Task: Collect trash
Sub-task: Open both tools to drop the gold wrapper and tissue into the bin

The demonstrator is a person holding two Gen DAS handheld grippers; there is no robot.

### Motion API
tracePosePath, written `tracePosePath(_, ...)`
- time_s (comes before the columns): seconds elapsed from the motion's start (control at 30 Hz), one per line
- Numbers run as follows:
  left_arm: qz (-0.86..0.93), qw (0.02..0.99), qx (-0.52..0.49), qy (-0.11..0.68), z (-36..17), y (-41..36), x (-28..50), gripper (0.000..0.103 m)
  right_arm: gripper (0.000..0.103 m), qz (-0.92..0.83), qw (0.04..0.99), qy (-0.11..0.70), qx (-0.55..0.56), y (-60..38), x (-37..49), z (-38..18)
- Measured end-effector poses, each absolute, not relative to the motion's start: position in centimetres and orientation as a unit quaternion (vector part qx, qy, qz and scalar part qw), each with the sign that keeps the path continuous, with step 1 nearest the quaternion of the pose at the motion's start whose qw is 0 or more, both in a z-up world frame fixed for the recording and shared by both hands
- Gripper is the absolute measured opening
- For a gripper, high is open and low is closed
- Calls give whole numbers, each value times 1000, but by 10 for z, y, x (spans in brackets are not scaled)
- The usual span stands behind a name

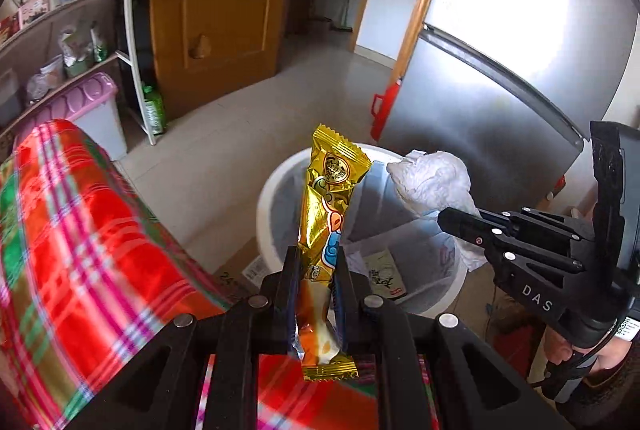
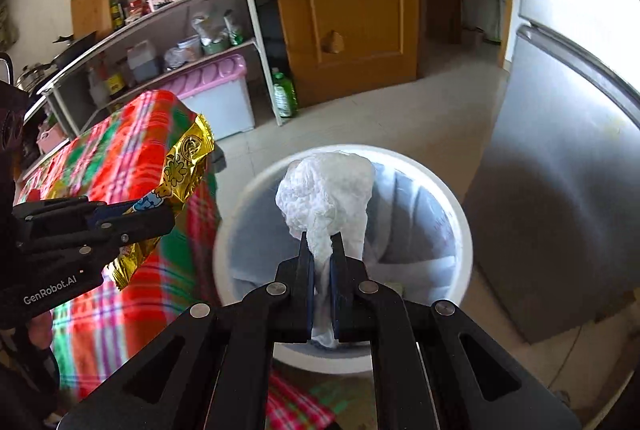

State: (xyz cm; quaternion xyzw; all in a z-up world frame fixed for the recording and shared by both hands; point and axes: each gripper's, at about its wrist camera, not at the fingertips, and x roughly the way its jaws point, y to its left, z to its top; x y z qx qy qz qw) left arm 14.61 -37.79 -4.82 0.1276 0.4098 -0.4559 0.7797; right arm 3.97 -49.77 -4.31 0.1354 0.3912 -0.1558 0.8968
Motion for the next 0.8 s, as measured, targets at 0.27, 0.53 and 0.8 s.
tracePosePath(0.27,-455,757,143,447,-83,-420,146,15,6,-167,878,422,150,-526,43,-74)
tracePosePath(0.53,-453,744,144,470,-99,-435,155,17,15,-172,867,445,144,-535,48,-90)
tracePosePath(0.8,-449,741,141,479,-103,-433,158,40,45,-177,867,439,157,-542,43,-92)
